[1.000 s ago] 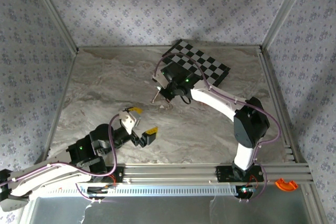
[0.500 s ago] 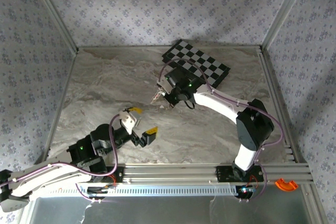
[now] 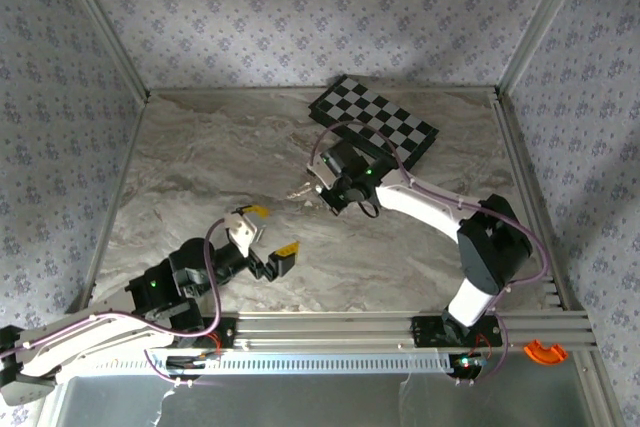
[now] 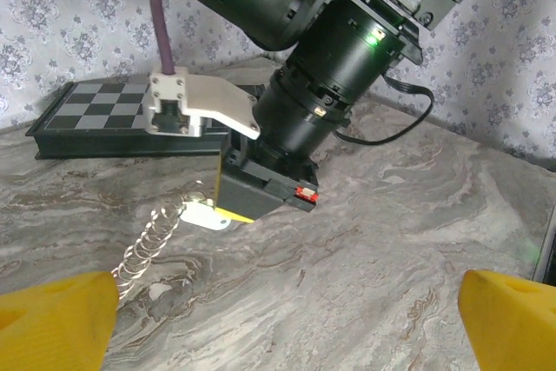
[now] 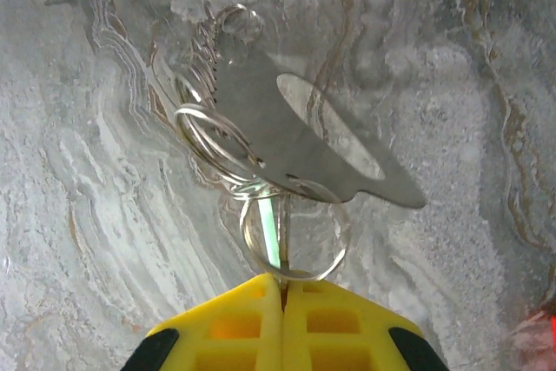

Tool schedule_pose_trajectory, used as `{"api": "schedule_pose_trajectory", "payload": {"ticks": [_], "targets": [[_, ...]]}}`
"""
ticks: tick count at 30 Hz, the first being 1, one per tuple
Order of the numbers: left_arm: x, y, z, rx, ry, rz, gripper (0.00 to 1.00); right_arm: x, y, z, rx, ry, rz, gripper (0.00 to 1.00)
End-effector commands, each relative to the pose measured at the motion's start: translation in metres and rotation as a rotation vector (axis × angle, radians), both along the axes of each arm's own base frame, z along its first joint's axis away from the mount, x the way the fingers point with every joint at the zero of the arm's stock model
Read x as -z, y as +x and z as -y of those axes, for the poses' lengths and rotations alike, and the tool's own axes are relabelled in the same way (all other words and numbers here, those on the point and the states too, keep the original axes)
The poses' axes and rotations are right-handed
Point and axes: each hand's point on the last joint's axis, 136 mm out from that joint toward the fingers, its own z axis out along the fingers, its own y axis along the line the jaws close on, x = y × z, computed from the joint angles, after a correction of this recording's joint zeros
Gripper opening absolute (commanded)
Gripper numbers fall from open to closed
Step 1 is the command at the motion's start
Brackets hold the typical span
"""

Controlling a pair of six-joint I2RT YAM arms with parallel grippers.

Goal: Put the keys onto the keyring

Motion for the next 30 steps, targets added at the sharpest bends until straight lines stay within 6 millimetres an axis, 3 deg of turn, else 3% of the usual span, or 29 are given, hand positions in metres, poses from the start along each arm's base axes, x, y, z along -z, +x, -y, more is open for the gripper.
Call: {"api": "schedule_pose_trajectory", "payload": {"ticks": [1,10,18,30], "targets": [[-0.006,0.003,-0.005,-0.025,-0.033,0.004,0.99,0.007,-0.016,0.010,0.020,0.001,-0.043,0.00],[-0.006,0.004,-0.008,-0.039,-0.034,0.009,0.99,0.029,-0.044,0.024,0.021,-0.022,-0.131,0.00],[-0.005,0.005,-0.010,-0.045,-0.038,0.011,0.99,0.057,-0.078,0.022,0.017,0.003,-0.264,0.00],[-0.003,0.005,-0.019,-0.072,-0.042,0.012,0.99,0.069,-0.095,0.033,0.049,-0.014,-0.302,0.00]]}}
